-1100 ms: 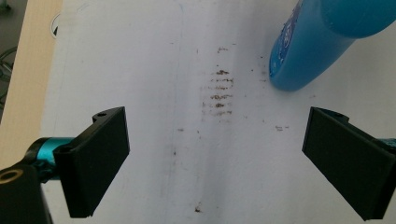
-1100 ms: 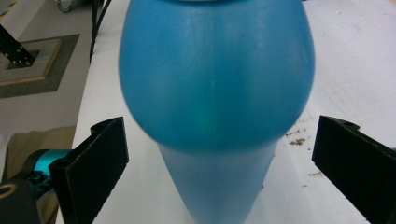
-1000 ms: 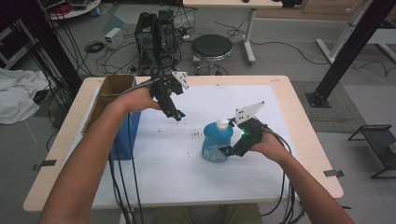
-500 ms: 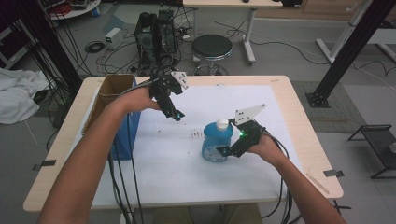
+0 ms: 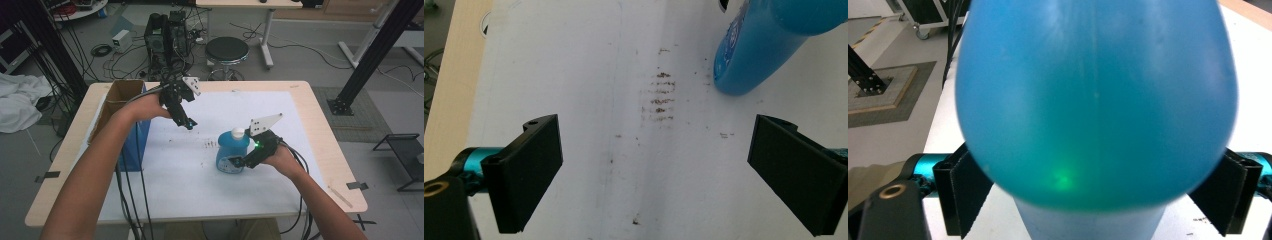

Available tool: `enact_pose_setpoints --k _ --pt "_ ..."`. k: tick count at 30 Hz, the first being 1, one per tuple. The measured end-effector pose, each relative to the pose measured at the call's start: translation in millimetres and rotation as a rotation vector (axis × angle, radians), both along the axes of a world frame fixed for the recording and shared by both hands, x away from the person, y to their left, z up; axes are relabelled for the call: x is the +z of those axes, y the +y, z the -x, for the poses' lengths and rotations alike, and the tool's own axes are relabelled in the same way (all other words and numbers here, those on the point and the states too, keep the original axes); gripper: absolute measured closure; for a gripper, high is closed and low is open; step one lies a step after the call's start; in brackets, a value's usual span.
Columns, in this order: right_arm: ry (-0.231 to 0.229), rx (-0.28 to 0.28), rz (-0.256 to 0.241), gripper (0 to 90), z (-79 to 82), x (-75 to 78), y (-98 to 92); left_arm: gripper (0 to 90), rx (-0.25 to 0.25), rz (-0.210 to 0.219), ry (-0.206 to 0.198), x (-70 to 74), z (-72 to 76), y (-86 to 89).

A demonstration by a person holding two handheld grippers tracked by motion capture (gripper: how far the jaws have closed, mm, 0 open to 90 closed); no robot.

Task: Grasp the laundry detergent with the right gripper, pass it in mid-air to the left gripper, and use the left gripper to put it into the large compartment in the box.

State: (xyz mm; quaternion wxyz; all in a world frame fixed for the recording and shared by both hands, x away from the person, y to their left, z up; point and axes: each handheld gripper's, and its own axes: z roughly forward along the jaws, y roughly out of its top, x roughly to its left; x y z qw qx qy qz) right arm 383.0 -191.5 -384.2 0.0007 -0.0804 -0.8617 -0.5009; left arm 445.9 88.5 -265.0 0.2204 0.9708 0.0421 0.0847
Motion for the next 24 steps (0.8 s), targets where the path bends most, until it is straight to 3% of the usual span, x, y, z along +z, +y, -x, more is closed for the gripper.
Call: enact_pose_setpoints --k 16,17,18,20,21,24 --pt "-0.008 -0.004 -0.015 17.8 -1.1 -0.7 -2.1 7.4 -0.004 0.004 0.0 -1.1 -0.4 -0.6" --pt "-0.012 -0.002 -0.015 23.6 -1.3 -0.9 -2.3 7.3 0.008 0.02 0.002 -2.3 0.5 -1.2" --pt "-0.014 0.007 -0.018 26.8 -1.0 -1.1 -3.1 7.3 -0.009 0.001 0.004 -1.2 -0.5 -0.9" --pt "-0.013 0.002 -0.023 26.7 -1.4 -1.7 -3.1 7.3 -0.01 -0.007 0.006 -0.7 -0.3 -0.9" --pt "-0.021 0.004 -0.025 26.8 -2.0 -2.1 -3.1 7.4 0.012 0.022 0.011 -2.7 1.1 -1.6" --pt "-0.014 -0.004 -0.026 26.8 -1.5 -2.1 -3.7 7.3 0.003 0.014 0.009 -2.3 0.3 -1.1"
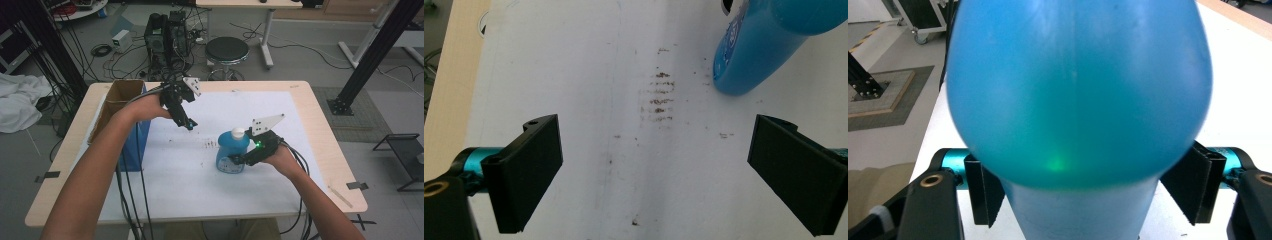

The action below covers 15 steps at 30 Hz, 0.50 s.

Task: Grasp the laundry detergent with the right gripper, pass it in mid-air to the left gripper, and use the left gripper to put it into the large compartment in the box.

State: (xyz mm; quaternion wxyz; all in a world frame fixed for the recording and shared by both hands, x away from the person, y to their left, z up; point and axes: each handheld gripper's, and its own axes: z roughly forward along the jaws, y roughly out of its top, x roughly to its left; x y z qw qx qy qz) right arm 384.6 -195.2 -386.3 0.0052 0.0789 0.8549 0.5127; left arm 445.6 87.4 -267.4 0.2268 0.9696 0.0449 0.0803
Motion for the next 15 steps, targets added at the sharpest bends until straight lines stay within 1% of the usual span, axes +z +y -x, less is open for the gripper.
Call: enact_pose_setpoints --k 1,2,3,4,5,6,8,9,12,15 --pt "-0.007 0.005 -0.006 26.8 -0.6 -0.2 0.4 7.4 -0.007 -0.01 0.001 0.5 -0.3 0.3" --pt "0.002 -0.001 0.001 26.8 0.2 0.1 0.1 7.4 0.004 0.002 0.004 -0.4 0.4 0.0" --pt "0.002 0.0 0.003 26.9 0.2 0.1 0.2 7.4 -0.01 -0.014 -0.001 0.8 -0.6 0.4" --pt "-0.003 0.002 -0.003 27.5 -0.1 -0.2 0.6 7.3 -0.011 -0.015 -0.001 0.7 -0.6 0.3" --pt "-0.006 0.005 -0.001 28.1 -0.2 -0.2 0.6 7.3 0.006 0.007 0.003 -0.7 0.7 -0.3" --pt "-0.004 0.004 -0.002 28.5 0.0 -0.4 0.8 7.4 0.011 0.01 0.002 -1.0 1.1 -0.5" --pt "-0.006 0.008 -0.003 31.2 0.0 -0.7 0.9 7.3 -0.008 -0.01 0.001 0.3 -0.1 0.0" --pt "-0.007 0.006 -0.004 31.6 0.2 -0.9 1.2 7.3 -0.014 -0.015 -0.007 0.4 -0.3 0.3" --pt "-0.005 0.006 -0.002 32.0 0.1 -1.2 1.8 7.3 -0.012 -0.018 -0.003 0.9 -0.3 0.9" --pt "-0.015 0.016 -0.009 33.2 -0.9 -1.9 2.6 7.3 0.002 -0.003 -0.005 -0.4 0.3 1.1"
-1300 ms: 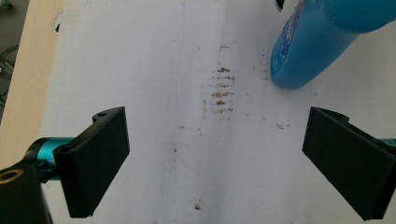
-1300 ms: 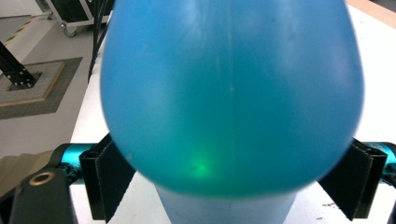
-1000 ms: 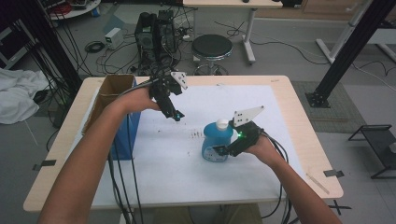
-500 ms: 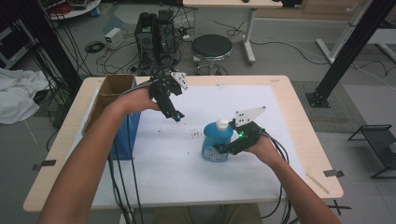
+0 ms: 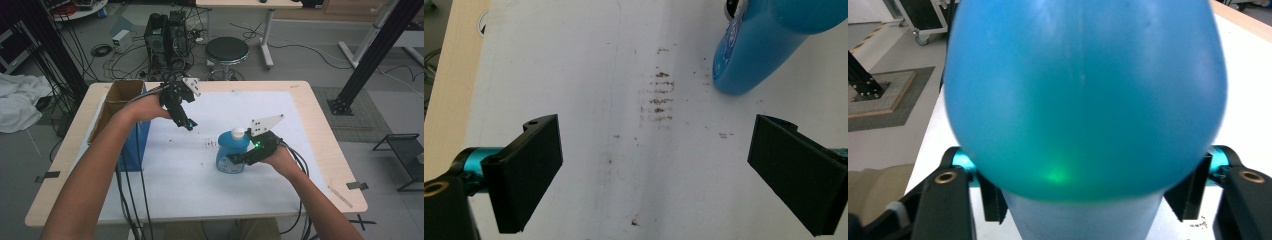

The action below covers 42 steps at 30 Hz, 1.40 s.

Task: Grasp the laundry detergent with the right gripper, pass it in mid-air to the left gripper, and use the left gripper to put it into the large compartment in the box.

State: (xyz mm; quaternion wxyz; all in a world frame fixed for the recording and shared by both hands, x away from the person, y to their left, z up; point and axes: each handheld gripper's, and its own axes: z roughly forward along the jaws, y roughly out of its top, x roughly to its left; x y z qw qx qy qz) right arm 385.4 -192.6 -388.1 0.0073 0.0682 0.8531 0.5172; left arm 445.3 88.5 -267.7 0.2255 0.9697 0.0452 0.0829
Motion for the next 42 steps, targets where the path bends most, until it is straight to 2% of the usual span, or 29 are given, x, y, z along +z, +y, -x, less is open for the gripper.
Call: enact_pose_setpoints --k 6,7,8,10,11,14,16,19,22,23,24,26,29,36,37,42 --pt "0.005 -0.002 0.0 35.3 1.1 -0.2 0.0 7.4 -0.005 -0.007 -0.002 -0.1 -0.9 0.7" --pt "0.007 0.0 0.0 36.1 1.2 -0.2 -0.1 7.4 -0.015 -0.018 -0.004 0.9 -1.4 0.9" --pt "0.004 0.005 0.001 37.4 1.4 -0.1 -0.1 7.4 -0.009 -0.01 -0.004 0.2 -1.0 0.6" --pt "-0.004 0.011 -0.005 38.7 1.5 -0.4 -0.2 7.3 -0.02 -0.02 -0.005 1.0 -1.7 0.5" --pt "-0.001 0.014 -0.007 39.3 1.6 -0.6 -0.2 7.4 -0.006 -0.003 -0.003 -0.4 -0.8 -0.1" --pt "-0.001 0.013 -0.008 39.7 2.0 -0.3 -0.5 7.3 -0.008 -0.005 0.001 -0.3 -1.1 -0.1" --pt "-0.003 0.013 -0.007 40.1 2.2 -0.3 -0.4 7.4 -0.018 -0.023 -0.007 0.9 -1.6 0.2" --pt "-0.023 0.018 -0.012 41.0 2.0 -0.3 -0.2 7.4 -0.011 -0.013 -0.005 0.4 -1.0 -0.3" --pt "-0.042 0.015 -0.014 42.3 3.2 0.4 -0.6 7.4 -0.017 -0.021 0.001 1.2 -0.9 -0.1" --pt "-0.039 0.008 -0.012 42.5 4.0 0.5 -0.9 7.4 -0.004 -0.006 0.001 0.1 0.2 -0.5" --pt "-0.042 0.006 -0.01 42.6 4.2 0.6 -1.0 7.4 -0.018 -0.021 -0.004 1.1 -0.5 -0.2" --pt "-0.049 0.001 -0.005 43.1 5.9 1.0 -0.7 7.3 -0.02 -0.021 -0.006 1.7 -0.1 -0.3" --pt "-0.075 0.007 -0.002 43.5 7.9 1.6 0.6 7.4 -0.011 -0.018 -0.003 2.2 1.8 -0.6" --pt "-0.065 0.024 0.006 43.8 10.5 3.0 2.5 7.4 -0.023 -0.023 -0.008 6.8 7.9 -1.2" --pt "-0.061 0.027 0.011 43.8 11.6 3.6 3.2 7.3 -0.015 -0.012 0.0 6.7 10.5 -1.9" --pt "-0.061 0.046 0.016 43.8 14.1 7.2 3.4 7.3 -0.051 -0.028 0.002 11.2 20.6 -5.4"
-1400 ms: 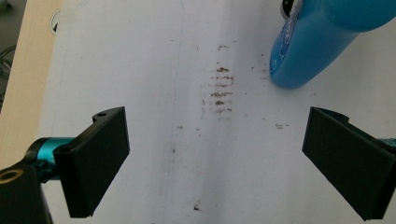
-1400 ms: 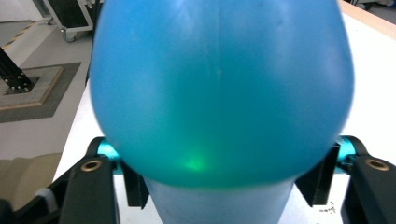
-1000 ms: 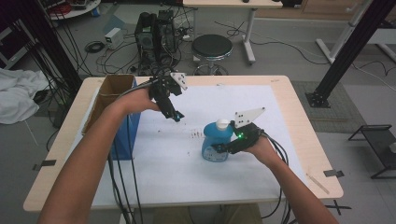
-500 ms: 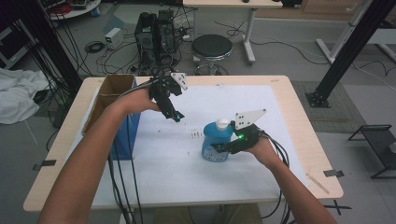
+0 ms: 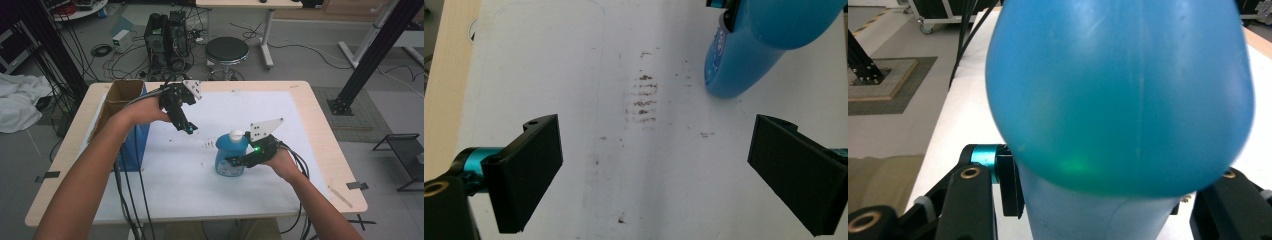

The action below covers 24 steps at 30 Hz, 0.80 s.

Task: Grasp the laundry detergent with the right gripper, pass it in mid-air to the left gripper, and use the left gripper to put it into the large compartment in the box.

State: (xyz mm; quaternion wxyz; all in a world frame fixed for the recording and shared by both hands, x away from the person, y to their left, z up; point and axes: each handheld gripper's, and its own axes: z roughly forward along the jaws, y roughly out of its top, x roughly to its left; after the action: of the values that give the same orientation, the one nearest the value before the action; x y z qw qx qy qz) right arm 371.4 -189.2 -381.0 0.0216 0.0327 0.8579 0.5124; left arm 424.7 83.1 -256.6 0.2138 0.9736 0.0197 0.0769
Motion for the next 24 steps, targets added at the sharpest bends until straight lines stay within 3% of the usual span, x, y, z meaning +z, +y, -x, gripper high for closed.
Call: enact_pose_setpoints --k 5,8,11,15,24 --pt "0.02 -0.005 -0.016 43.7 2.4 7.3 -2.8 7.3 -0.011 -0.005 0.01 3.0 12.1 -3.5" --pt "0.01 0.002 -0.016 43.7 4.1 14.1 -4.0 7.3 -0.023 -0.007 0.007 6.0 18.0 -5.2" --pt "0.014 0.009 -0.019 43.7 6.5 20.3 -5.3 7.3 -0.041 0.009 0.036 10.0 25.2 -7.9" --pt "0.025 0.014 -0.003 43.7 10.6 27.4 -5.6 7.3 -0.06 0.012 0.044 15.7 35.3 -13.8" --pt "0.021 0.014 -0.009 43.8 14.6 37.5 -3.6 7.3 -0.099 0.003 0.039 29.8 52.9 -27.1"
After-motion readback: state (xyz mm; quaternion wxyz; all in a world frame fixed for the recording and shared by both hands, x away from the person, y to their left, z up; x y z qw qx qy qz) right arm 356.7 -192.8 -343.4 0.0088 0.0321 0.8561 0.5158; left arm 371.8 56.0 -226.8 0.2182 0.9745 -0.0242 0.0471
